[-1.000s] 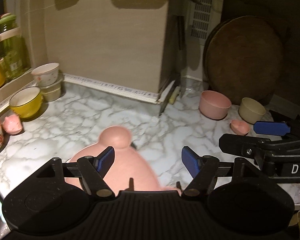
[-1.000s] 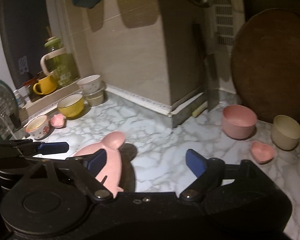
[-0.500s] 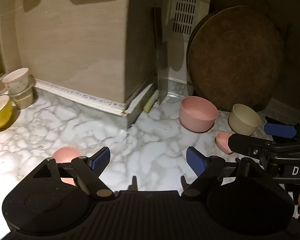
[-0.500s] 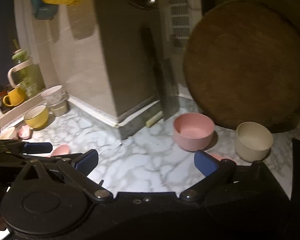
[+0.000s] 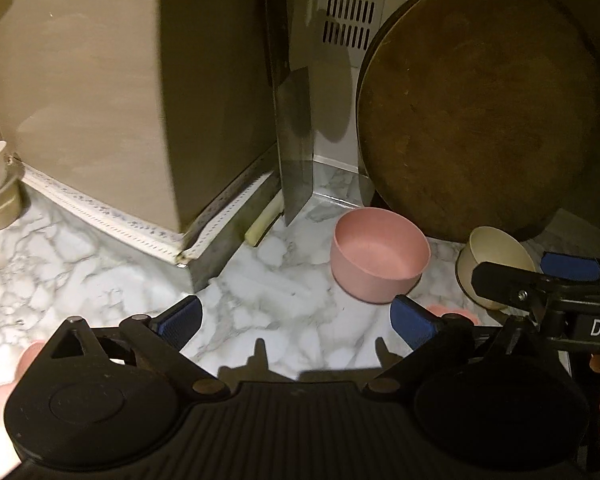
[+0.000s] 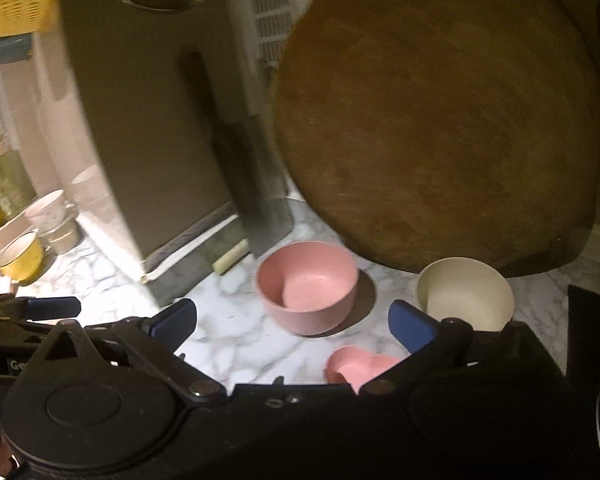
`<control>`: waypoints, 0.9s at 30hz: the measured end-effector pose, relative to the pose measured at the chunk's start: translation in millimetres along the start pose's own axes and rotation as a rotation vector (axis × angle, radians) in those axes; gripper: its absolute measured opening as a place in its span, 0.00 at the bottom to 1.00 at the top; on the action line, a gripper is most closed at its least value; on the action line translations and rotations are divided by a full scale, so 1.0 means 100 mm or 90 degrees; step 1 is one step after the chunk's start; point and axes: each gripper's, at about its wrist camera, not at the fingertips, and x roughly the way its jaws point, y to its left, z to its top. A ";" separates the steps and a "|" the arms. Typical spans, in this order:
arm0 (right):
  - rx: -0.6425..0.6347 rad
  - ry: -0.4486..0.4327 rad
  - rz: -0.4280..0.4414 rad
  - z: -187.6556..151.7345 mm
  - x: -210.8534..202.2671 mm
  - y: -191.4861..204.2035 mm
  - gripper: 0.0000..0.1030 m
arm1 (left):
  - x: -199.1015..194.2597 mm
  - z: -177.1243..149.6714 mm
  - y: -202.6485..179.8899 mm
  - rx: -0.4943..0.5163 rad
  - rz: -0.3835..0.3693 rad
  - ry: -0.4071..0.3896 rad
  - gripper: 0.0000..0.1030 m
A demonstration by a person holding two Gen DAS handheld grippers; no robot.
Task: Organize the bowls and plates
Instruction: 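Move both tools toward the pink bowl beside the wooden cutting board, then close both tools on the rim of the pink bowl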
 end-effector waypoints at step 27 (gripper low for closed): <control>0.153 0.127 -0.048 0.30 1.28 -0.67 0.80 | 1.27 0.40 -0.25 -0.028 0.050 0.067 0.98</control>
